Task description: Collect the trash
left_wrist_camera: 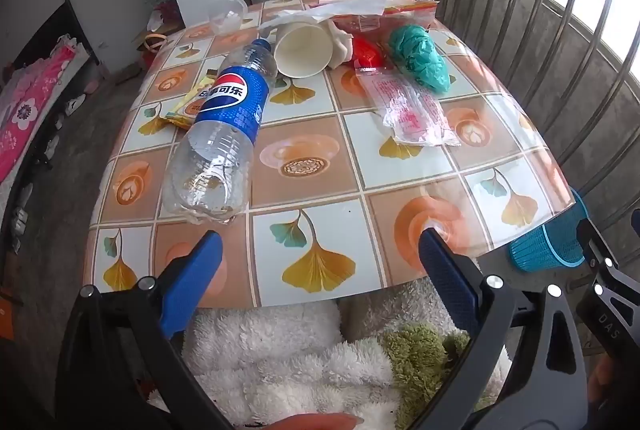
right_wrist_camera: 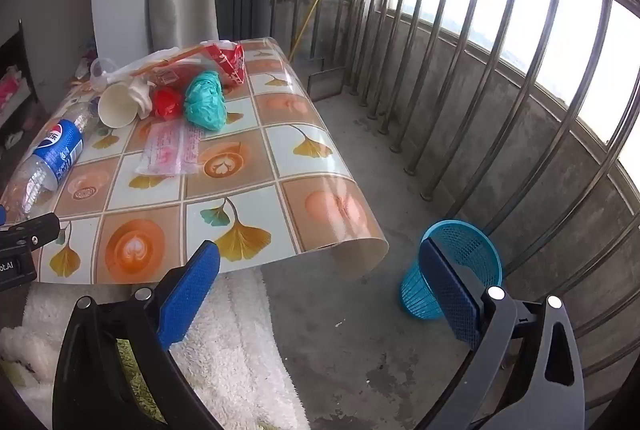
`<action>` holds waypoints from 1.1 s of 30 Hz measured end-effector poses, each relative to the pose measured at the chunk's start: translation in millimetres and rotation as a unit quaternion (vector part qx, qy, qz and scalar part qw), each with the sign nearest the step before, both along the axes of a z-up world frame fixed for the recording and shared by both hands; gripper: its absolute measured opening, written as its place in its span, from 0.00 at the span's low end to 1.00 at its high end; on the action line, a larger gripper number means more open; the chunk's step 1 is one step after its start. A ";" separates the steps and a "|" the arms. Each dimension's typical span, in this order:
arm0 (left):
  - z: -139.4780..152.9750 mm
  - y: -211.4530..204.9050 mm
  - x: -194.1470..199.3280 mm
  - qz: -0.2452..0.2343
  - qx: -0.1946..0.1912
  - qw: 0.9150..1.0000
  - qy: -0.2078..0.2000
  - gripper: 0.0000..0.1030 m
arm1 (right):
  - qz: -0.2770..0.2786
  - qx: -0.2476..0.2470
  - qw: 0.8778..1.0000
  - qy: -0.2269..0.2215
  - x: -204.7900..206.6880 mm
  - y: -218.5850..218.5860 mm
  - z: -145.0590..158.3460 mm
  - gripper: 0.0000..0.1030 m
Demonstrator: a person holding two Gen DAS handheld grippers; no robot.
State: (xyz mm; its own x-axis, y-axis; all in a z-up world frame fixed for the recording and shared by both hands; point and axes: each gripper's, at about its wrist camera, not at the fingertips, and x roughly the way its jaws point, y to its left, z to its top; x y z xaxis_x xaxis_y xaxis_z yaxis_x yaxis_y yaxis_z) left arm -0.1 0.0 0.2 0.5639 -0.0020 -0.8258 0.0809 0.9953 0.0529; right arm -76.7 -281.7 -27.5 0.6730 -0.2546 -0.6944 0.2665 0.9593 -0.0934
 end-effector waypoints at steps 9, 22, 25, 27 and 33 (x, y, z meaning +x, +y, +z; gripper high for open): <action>1.5 -4.4 0.3 -0.004 -0.002 1.000 0.001 0.92 | -0.001 0.000 1.000 -0.004 -0.9 -0.8 -1.5 0.94; 7.6 4.2 2.1 0.001 -0.017 1.000 -0.006 0.92 | -0.008 -0.006 1.000 -0.014 -2.7 0.3 11.9 0.94; 7.6 5.6 2.2 0.003 -0.017 1.000 -0.008 0.92 | -0.008 -0.005 1.000 -0.014 -2.4 0.3 11.6 0.94; 7.4 5.9 2.6 0.003 -0.017 1.000 -0.005 0.92 | -0.008 -0.005 1.000 -0.013 -2.3 0.5 11.2 0.94; 4.8 6.1 3.6 0.005 -0.014 1.000 -0.003 0.92 | -0.007 -0.006 1.000 -0.012 -0.2 -0.2 12.6 0.94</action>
State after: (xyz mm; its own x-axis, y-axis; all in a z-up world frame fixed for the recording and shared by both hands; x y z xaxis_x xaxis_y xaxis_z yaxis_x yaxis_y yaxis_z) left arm 3.4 6.1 5.0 0.5697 -0.0195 -0.8216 0.0705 0.9972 0.0252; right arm -76.9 -281.8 -14.8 0.6852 -0.2724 -0.6755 0.2823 0.9543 -0.0984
